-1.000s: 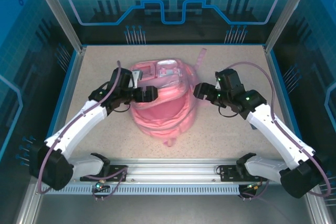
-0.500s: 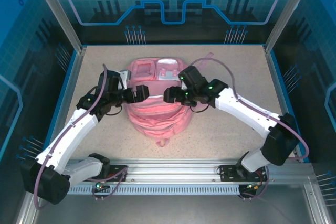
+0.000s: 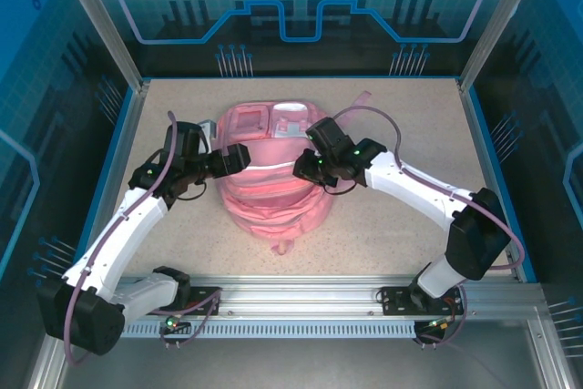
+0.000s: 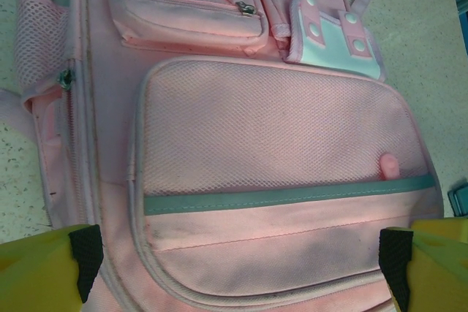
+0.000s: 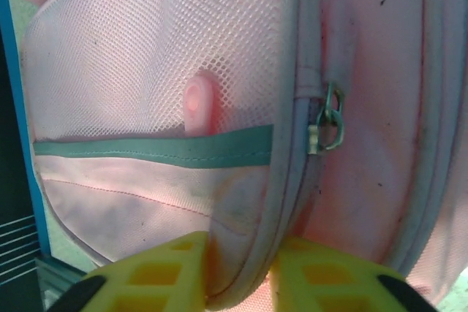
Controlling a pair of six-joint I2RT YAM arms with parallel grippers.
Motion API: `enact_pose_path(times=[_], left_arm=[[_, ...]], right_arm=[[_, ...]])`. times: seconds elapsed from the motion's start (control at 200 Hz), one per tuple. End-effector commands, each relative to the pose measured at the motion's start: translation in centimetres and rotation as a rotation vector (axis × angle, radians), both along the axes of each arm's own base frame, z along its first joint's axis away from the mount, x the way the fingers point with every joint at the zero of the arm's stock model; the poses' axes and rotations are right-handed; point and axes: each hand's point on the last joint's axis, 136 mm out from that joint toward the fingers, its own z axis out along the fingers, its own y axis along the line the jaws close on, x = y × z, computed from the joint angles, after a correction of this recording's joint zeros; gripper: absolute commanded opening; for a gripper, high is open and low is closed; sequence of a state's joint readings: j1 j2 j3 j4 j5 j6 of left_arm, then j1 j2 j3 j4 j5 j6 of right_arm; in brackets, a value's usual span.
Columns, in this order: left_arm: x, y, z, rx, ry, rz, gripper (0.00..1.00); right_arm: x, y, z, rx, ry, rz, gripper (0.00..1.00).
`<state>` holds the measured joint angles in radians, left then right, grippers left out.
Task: Pack the student bag
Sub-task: Rotate the student bag at the top-center of the table.
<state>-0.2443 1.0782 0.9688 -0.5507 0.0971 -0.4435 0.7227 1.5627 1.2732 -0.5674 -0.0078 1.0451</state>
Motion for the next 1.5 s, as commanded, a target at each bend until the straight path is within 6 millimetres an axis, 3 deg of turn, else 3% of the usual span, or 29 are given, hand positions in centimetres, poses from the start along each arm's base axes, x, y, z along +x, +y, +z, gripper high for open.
enact_pose_path(times=[0.0,0.325,0.5,0.685,0.78,0.93,1.161,1.311,1.421,1.496], left_arm=[[-0.3,0.7,0.0,0.016,0.006,0.02,0.99],[0.8,-0.4,-2.1,0.044,0.029,-0.073,0.96],[1.7,-3.3,-4.0,0.032,0.025,-0.221,0.85],[1.4,-6.9,-6.9,0.169,0.035,-0.404,0.7],[1.2,-7.7,-9.0,0.224,0.083,-0.448,0.59],[1.1,-8.5,-11.1,0.247,0.117,-0.486,0.49],[1.6,-9.1,-11.2,0.251,0.087,-0.521,0.38],[0.8,-9.7,-11.5,0.23,0.094,-0.583,0.32],[0.0,-10.2,-11.5,0.203,0.091,-0.629,0.32],[-0.4,-10.5,-11.5,0.186,0.085,-0.657,0.38]], right_arm=[[2.0,-3.3,-0.1,-0.08,-0.051,-0.078,0.18],[5.1,-11.5,0.9,-0.156,-0.089,-0.08,0.15],[6.9,-15.0,0.7,-0.144,-0.071,-0.073,0.14],[8.6,-17.4,0.2,-0.107,-0.047,-0.108,0.12],[8.9,-18.1,0.2,-0.093,-0.045,-0.123,0.12],[8.8,-18.2,0.0,-0.085,-0.037,-0.122,0.12],[8.6,-18.3,0.1,-0.076,-0.037,-0.124,0.12],[8.4,-18.2,0.2,-0.067,-0.038,-0.131,0.12],[8.4,-18.2,0.3,-0.062,-0.039,-0.131,0.12],[8.3,-18.3,0.4,-0.062,-0.037,-0.135,0.12]])
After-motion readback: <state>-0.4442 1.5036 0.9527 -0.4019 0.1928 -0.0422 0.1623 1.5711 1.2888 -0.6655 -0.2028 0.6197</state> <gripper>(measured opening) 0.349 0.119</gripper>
